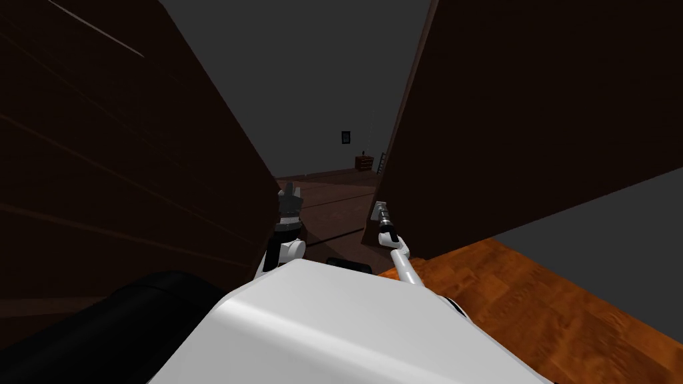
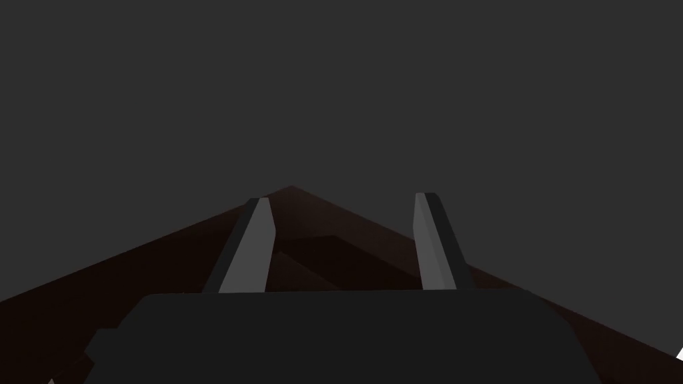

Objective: Push the door open

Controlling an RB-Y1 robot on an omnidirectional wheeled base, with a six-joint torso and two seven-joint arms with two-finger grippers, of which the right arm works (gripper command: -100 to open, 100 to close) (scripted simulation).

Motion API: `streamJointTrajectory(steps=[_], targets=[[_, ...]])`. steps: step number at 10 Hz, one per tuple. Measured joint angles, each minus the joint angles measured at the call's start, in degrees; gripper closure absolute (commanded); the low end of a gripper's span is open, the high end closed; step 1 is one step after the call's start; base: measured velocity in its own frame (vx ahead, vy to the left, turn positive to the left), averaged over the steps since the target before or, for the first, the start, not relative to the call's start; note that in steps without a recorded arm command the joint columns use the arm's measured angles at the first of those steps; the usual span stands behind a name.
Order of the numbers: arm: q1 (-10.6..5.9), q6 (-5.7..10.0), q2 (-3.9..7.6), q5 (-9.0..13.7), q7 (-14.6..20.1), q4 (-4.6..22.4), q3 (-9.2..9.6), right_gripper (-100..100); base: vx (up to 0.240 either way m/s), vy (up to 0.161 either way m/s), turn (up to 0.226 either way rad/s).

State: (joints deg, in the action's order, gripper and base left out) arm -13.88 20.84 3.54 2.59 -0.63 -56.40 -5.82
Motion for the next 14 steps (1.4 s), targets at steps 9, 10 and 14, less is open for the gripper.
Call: streamJointTrajectory(steps=[9, 10, 14], targets=[[1.37, -1.04, 0.14, 0.17, -0.21, -0.77, -0.72, 100, 0.057, 0.025, -0.020], [1.19, -1.08, 0.43, 0.30, -0.22, -0.73, -1.16, 100, 0.203, 0.084, -0.044], [0.48, -0.57, 1.21, 0.78, -0.64, 0.08, -3.24, 100, 0.188, 0.057, -0.049]])
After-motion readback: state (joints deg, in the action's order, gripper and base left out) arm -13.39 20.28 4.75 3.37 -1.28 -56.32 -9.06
